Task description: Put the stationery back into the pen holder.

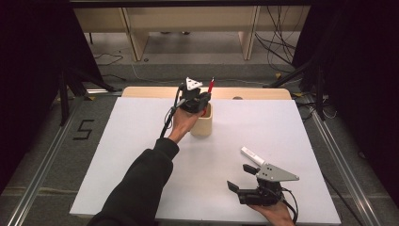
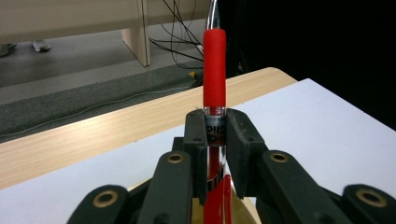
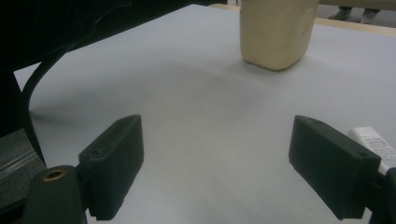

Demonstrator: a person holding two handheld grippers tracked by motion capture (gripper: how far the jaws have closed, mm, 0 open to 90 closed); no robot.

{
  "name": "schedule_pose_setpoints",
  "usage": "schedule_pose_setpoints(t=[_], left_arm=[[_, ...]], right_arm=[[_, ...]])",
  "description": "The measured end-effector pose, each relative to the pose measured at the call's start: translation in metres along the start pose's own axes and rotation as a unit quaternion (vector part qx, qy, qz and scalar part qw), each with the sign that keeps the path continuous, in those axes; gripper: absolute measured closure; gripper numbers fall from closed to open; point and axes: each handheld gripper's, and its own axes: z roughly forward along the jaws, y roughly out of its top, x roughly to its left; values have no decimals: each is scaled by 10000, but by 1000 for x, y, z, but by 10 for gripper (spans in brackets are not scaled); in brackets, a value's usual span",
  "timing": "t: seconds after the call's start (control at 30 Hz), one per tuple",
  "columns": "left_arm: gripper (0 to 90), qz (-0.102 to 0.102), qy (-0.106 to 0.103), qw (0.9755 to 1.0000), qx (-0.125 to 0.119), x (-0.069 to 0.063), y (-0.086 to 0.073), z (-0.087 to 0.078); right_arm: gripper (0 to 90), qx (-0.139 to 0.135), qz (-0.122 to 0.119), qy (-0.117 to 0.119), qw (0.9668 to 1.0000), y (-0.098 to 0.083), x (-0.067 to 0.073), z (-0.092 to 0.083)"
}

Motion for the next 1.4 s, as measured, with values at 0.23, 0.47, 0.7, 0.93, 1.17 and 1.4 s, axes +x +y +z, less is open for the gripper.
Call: schedule_pose_setpoints(t=[0.23, 0.47, 0.7, 0.93, 1.17, 1.4], left_arm=[[787, -15, 3, 10000, 82, 0, -3, 1], [784, -33, -3, 9998, 171, -1, -7, 1], [596, -23, -5, 9998, 222, -6, -4, -5], [437, 74, -124, 9990, 412, -7, 1, -19], [356, 81, -244, 9986, 462, -5, 3, -38], [323, 51, -437, 9980, 443, 1, -1, -58]], right_arm=[[187, 4, 5, 7, 10000, 0, 0, 0], [187, 7, 2, 13, 10000, 0, 0, 1], [186, 5, 2, 12, 10000, 0, 0, 1], [186, 21, 10, 11, 10000, 0, 0, 1], [186, 3, 13, -4, 10000, 0, 0, 1], [186, 19, -9, -9, 10000, 0, 0, 1]])
